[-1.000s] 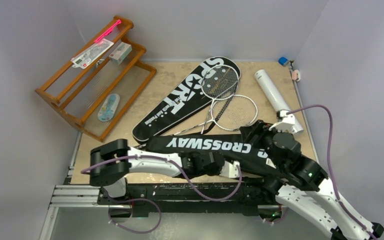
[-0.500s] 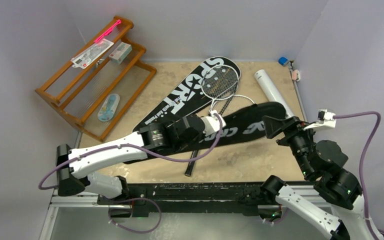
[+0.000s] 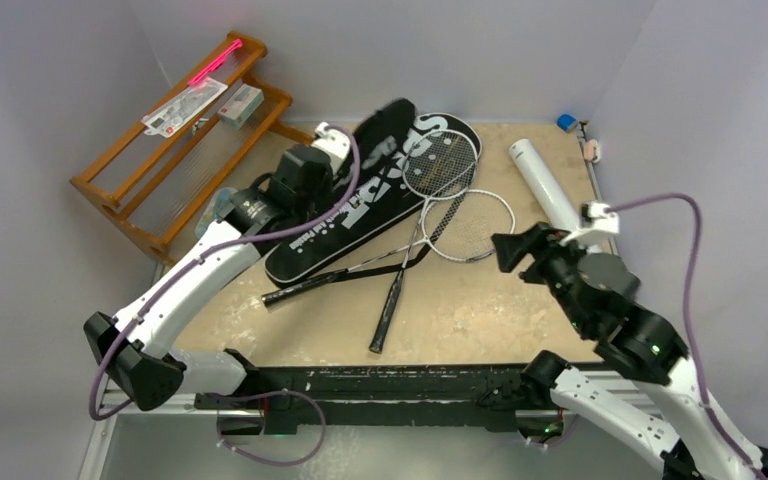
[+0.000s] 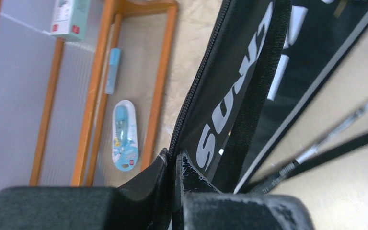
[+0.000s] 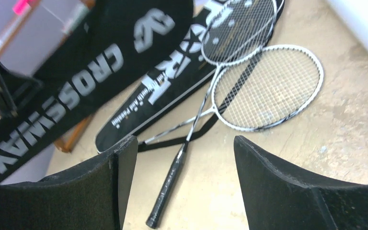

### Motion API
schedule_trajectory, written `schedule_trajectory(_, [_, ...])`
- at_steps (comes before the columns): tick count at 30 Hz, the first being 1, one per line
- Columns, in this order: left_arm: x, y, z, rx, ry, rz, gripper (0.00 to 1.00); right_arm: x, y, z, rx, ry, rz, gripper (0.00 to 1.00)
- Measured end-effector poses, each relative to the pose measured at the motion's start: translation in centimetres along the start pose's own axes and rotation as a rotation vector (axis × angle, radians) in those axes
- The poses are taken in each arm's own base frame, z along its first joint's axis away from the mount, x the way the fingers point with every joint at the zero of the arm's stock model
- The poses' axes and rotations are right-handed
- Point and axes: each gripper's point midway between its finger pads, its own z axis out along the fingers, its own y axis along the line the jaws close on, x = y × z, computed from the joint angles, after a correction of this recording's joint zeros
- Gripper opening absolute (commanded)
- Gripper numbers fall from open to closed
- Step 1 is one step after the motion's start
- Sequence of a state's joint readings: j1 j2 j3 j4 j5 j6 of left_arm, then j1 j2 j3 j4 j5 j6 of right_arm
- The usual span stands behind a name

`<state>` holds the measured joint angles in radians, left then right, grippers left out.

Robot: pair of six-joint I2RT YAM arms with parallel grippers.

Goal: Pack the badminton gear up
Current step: Place the racket bag at the center of the board.

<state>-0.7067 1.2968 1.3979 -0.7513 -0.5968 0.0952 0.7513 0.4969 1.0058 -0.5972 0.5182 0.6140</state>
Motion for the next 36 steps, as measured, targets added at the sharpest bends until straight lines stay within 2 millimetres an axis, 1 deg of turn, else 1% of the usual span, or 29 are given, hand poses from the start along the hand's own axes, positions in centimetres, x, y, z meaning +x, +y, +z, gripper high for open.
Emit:
schedule_trajectory(4, [-0.2,3.5,3.2,-0.089,-0.004,-0.074,0.00,3.4,1.0,2.6,-0.004,0.118,-0.034,0.74])
schedule_trajectory(6, [-0.3,4.7,5.2,-0.137,-0.019,-0.082,0.00,4.7,1.2,3.3,-0.009,0.155,-0.040,0.74])
schedule_trajectory(8, [0.1,5.0,7.4,-0.172,-0.018,-0.050,0.00,5.9,1.3,3.7,-0.020,0.182,-0.036,0.74])
schedule_trajectory(9, [0.5,4.7,8.6,-0.178,-0.014,-0.029,0.00,6.4,1.4,3.9,-0.030,0.193,-0.030,0.74])
schedule_trajectory(11, [1.8,4.0,10.6,-0.172,0.018,0.014,0.00,7.3,1.6,4.1,-0.046,0.212,-0.023,0.74])
schedule_trajectory(14, [4.7,2.4,13.4,-0.106,0.066,0.080,0.00,8.6,2.0,4.6,-0.063,0.250,-0.011,0.74])
schedule_trajectory(15, [5.4,2.1,13.9,-0.093,0.072,0.095,0.00,9.1,2.1,4.8,-0.068,0.266,-0.009,0.74])
schedule_trajectory(18, [7.7,0.8,15.3,-0.031,0.098,0.155,0.00,10.3,2.3,5.2,-0.079,0.301,-0.006,0.74])
schedule_trajectory(19, [8.0,0.5,15.5,-0.019,0.103,0.161,0.00,10.7,2.2,5.2,-0.078,0.313,-0.008,0.74])
schedule_trajectory(21, [8.6,-0.7,16.2,0.033,0.107,0.171,0.00,11.1,2.2,5.2,-0.081,0.323,-0.005,0.74])
schedule_trajectory(23, [9.1,-2.0,16.7,0.090,0.114,0.177,0.00,11.1,2.4,5.2,-0.094,0.326,0.000,0.74])
schedule_trajectory(26, [9.7,-3.1,17.3,0.133,0.124,0.183,0.00,10.9,2.7,5.1,-0.109,0.320,0.006,0.74])
schedule_trajectory(32, [11.9,-3.5,18.9,0.148,0.192,0.162,0.00,11.7,2.8,5.1,-0.124,0.345,0.012,0.74])
schedule_trajectory(36, [12.9,-2.7,20.4,0.148,0.229,0.112,0.00,12.1,2.9,5.0,-0.132,0.358,0.013,0.74])
